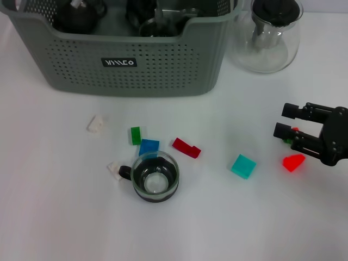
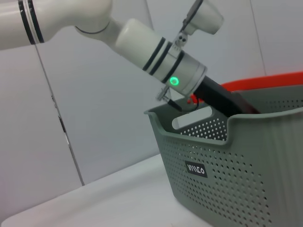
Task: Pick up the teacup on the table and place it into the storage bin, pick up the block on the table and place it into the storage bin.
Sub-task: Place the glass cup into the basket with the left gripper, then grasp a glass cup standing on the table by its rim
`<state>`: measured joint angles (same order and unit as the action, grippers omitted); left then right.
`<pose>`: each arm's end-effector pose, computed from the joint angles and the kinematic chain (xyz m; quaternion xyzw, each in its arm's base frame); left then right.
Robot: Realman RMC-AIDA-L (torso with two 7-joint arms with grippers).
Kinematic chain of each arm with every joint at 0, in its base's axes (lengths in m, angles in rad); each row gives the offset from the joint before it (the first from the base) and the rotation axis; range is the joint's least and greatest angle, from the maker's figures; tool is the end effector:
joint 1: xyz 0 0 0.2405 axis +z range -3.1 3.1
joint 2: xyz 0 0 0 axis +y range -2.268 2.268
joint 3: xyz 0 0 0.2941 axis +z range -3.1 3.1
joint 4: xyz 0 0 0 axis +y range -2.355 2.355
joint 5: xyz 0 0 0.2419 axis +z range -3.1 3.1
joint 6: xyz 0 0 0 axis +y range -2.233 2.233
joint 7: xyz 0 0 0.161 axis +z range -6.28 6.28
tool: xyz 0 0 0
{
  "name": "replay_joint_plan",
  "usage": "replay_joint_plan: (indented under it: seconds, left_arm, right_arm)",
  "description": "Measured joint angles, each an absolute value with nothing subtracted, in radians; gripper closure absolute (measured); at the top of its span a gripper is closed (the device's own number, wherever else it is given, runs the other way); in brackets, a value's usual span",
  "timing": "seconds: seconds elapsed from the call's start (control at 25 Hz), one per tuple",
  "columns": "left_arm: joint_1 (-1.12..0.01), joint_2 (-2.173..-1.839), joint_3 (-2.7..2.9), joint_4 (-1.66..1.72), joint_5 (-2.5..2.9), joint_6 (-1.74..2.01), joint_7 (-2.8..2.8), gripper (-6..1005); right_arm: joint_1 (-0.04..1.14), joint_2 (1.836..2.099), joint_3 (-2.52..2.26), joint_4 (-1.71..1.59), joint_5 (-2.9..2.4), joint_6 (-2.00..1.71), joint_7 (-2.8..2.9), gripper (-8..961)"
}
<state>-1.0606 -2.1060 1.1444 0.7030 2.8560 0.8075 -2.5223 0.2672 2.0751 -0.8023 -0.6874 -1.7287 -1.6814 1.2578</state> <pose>-0.1488 0.5606 -0.0585 -0.8872 -0.2365 0.0928 0.3851 0.3426 0.2992 -0.0178 -0.9073 0.2170 0.3252 0.1547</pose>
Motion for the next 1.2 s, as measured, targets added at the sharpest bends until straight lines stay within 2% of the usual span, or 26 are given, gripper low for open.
replay_joint_plan:
  seconds: [0.08, 0.24, 0.4, 0.6, 0.72, 0.76, 0.88, 1.0, 1.2]
  left_arm:
    - [-1.029, -2.118, 1.116, 0.781, 2.839, 0.826, -2.527, 666]
    - [-0.863, -2.157, 1.013, 1.12, 2.604, 0.96, -2.435, 580]
    - [-0.732, -2.14, 0.847, 1.287, 2.13, 1.252, -2.261, 494]
    - [-0.647, -2.115, 0.575, 1.285, 1.782, 1.76, -2.082, 481]
    - [-0.601, -2.116, 0.554, 1.292, 1.782, 1.893, -2.032, 481]
    - [-0.547, -2.128, 0.575, 1.313, 1.871, 1.953, -1.972, 481]
    - [-0.497, -2.158, 0.62, 1.332, 2.079, 1.943, -1.899, 484]
    - [-0.484, -2.172, 0.69, 1.332, 2.266, 1.92, -1.887, 486]
    - [-0.493, -2.178, 0.823, 1.32, 2.447, 1.824, -2.015, 489]
  right_arm:
    - [0.266, 2.074, -0.802, -0.687, -1.729, -1.681, 1.258, 405]
    - [0.265, 2.074, -0.802, -0.687, -1.729, -1.682, 1.258, 405]
    - [0.268, 2.074, -0.802, -0.687, -1.729, -1.683, 1.256, 405]
    - [0.268, 2.072, -0.802, -0.687, -1.729, -1.686, 1.256, 406]
    - [0.269, 2.072, -0.802, -0.687, -1.729, -1.689, 1.256, 406]
    - [0.269, 2.072, -0.802, -0.687, -1.729, -1.69, 1.256, 406]
    - [0.273, 2.071, -0.802, -0.687, -1.729, -1.691, 1.259, 406]
    - [0.276, 2.071, -0.802, -0.687, -1.729, -1.691, 1.263, 405]
    - [0.275, 2.071, -0.802, -0.687, -1.729, -1.686, 1.263, 405]
